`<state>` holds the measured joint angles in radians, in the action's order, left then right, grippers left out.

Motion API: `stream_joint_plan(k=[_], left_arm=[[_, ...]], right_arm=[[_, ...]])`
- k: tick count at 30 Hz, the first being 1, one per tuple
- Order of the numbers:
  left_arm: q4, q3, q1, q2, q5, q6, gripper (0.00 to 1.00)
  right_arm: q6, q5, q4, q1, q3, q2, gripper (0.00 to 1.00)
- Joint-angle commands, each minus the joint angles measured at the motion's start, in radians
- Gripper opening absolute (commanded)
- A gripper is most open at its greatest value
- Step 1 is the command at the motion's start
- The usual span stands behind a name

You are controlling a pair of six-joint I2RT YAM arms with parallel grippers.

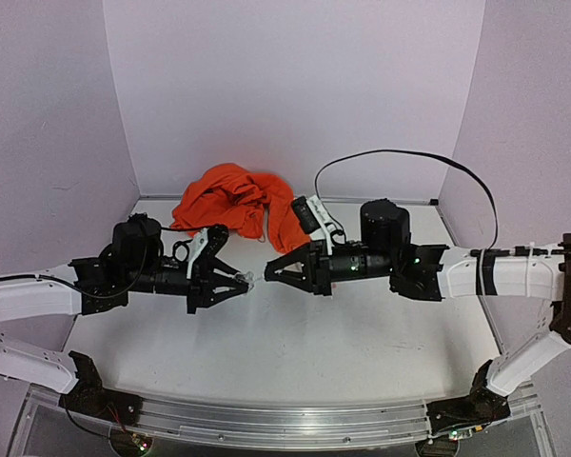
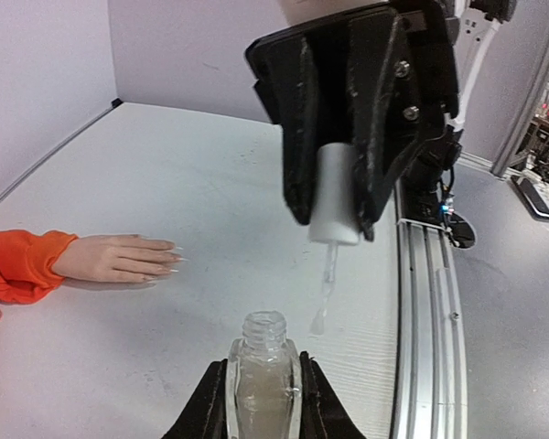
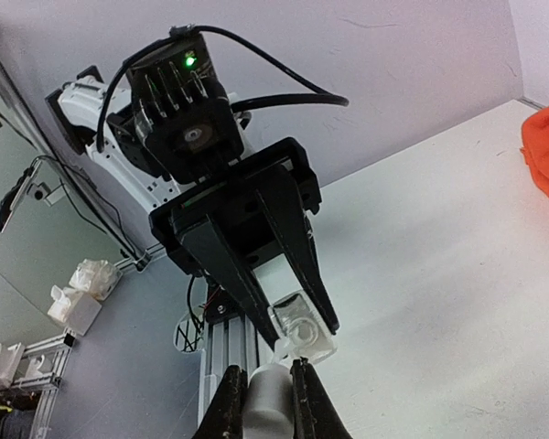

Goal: Paint the nails

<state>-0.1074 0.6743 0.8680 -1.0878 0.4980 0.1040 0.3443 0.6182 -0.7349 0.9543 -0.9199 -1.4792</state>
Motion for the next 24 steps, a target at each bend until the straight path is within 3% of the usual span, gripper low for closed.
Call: stream_joint_plan(k=[1, 13, 24], left_arm=[[-0.064, 0.006, -0.007, 0.005, -0.135, 0.023, 0.00], [-0.042, 0.012, -0.008, 0.036, -0.356, 0.027, 0.00], [0.028, 0.137, -0.007, 0.113, -0.443, -0.009, 0.00]], right_arm=[[0.082, -0.110, -0.021, -0.001, 0.001, 0.088, 0.00], [0.128, -0.230, 0.136, -0.143, 0.067, 0.156, 0.00], [-0.168, -0.446, 0.422, -0.233, -0.002, -0.006, 0.00]])
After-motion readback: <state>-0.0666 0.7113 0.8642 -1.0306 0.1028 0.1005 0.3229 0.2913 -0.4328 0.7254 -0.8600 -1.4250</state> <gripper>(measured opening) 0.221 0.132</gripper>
